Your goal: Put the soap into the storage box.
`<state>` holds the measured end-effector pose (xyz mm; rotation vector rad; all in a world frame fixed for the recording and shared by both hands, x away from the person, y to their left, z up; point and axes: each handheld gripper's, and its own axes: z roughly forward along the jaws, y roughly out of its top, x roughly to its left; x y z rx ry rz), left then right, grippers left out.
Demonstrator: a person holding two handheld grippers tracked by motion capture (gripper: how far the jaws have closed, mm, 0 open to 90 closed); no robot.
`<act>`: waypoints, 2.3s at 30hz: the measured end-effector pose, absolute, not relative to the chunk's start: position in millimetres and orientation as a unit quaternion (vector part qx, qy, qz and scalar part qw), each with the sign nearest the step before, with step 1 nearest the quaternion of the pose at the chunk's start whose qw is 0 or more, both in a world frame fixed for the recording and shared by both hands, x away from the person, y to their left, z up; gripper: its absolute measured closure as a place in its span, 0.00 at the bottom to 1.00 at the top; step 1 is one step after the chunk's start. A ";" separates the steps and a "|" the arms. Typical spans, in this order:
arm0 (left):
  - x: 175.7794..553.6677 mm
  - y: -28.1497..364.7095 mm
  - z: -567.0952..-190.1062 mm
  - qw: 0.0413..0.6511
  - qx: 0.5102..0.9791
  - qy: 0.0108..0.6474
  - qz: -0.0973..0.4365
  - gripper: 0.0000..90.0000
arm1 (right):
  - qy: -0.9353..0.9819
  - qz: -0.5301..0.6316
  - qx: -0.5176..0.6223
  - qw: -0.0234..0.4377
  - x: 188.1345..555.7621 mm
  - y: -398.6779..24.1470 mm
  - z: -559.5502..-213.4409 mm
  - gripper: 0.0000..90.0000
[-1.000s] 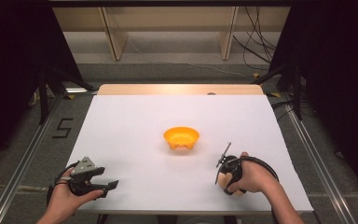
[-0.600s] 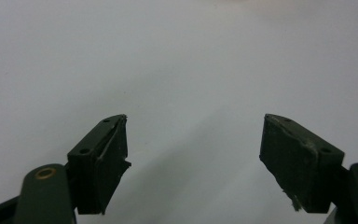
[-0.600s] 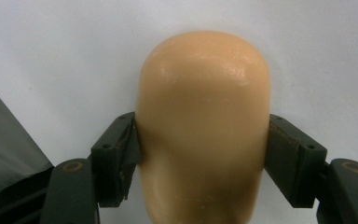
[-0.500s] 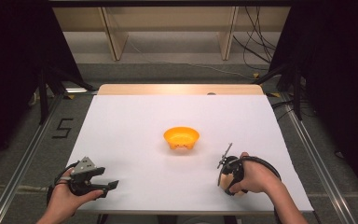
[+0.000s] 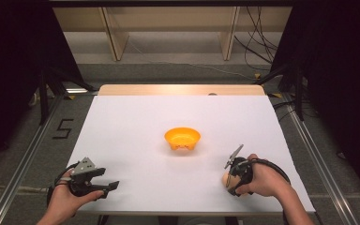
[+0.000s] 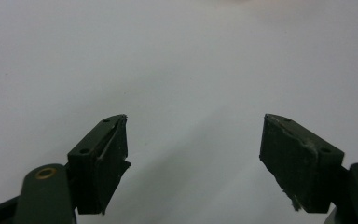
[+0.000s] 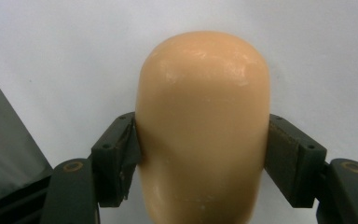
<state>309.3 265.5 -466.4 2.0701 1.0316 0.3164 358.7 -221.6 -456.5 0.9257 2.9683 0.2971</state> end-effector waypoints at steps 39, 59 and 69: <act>310.1 266.0 -467.0 0.393 0.816 0.404 0.127 0.26 | 0.897 0.265 0.345 0.082 348.1 -252.4 -442.1 0.37; 310.3 268.5 -465.1 0.385 0.818 0.405 0.133 0.26 | 0.888 0.298 0.329 0.120 353.9 -254.1 -438.4 0.37; 310.4 268.7 -465.1 0.393 0.815 0.405 0.131 0.26 | 0.886 0.298 0.330 0.130 355.0 -256.9 -436.2 0.37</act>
